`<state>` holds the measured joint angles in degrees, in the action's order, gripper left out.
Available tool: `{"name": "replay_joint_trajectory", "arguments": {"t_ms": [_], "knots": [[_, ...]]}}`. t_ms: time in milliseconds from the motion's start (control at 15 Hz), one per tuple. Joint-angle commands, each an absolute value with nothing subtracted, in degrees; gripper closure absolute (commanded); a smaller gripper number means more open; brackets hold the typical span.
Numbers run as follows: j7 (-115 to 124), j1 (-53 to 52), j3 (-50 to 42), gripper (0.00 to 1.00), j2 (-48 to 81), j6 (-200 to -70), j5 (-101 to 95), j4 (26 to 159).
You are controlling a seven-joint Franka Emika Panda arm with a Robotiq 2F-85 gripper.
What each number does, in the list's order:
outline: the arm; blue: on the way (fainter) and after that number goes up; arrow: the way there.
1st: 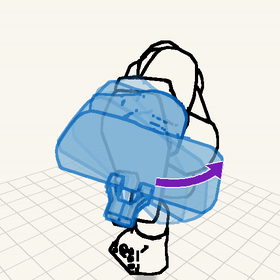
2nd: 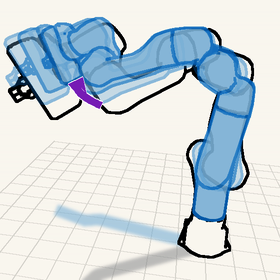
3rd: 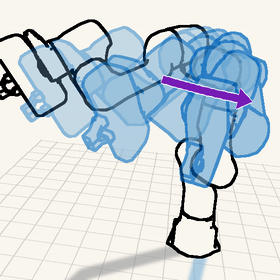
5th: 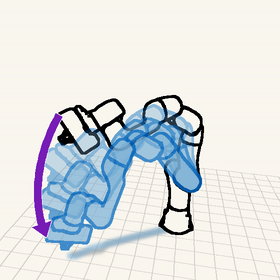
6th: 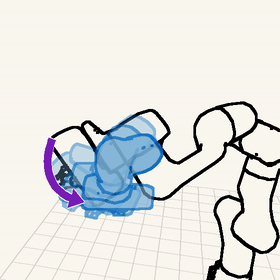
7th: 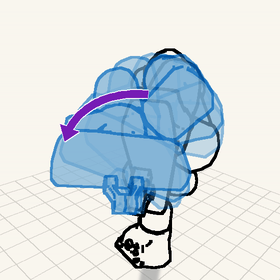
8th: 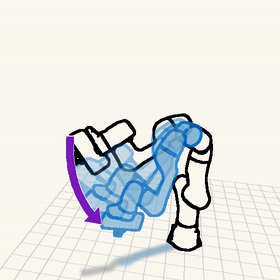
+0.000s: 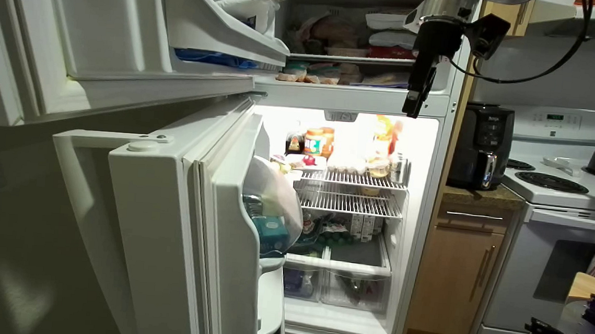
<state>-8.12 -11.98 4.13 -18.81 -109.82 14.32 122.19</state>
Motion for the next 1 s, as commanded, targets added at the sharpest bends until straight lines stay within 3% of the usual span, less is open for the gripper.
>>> {"name": "replay_joint_trajectory", "arguments": {"t_ms": [0,933], "knots": [[-8.3,-11.1,4.9,0.0,-18.8,-109.7,14.6,122.1],[-9.6,-11.2,5.9,0.0,-9.6,-112.4,13.4,108.5]]}}
